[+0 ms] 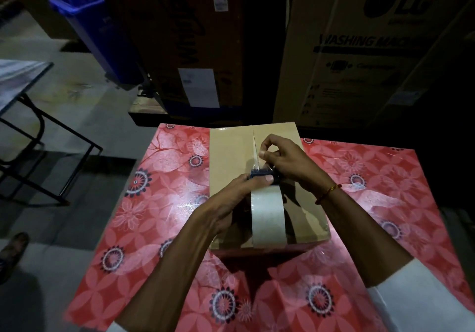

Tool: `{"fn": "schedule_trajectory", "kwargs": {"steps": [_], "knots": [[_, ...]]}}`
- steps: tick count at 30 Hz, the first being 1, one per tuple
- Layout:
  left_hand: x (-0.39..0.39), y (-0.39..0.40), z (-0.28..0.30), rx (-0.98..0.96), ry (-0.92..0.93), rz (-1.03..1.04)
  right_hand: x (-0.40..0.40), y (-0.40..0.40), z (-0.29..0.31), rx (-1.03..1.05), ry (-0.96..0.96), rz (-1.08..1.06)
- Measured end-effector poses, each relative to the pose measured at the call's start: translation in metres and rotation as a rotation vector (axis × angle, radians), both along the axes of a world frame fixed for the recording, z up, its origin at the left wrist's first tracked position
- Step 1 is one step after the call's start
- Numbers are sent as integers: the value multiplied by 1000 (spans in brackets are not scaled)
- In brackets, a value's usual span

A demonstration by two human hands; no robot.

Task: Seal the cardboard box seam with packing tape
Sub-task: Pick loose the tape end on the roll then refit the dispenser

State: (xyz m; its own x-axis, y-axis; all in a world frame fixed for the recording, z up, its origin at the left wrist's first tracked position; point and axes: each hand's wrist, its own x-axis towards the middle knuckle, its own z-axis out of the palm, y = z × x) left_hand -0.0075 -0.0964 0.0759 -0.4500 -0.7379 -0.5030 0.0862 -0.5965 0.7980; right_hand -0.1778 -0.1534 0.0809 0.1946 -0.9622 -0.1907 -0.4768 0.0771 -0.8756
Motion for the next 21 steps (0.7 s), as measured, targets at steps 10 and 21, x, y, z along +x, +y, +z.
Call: {"fn": "schedule_trajectory", "kwargs": {"steps": [10, 21], "knots": [[1, -1, 6, -97, -123, 90, -17, -6, -1, -51, -167, 7], [19, -38, 3, -251, -310, 160, -15, -19, -5, -11, -68, 70]]}}
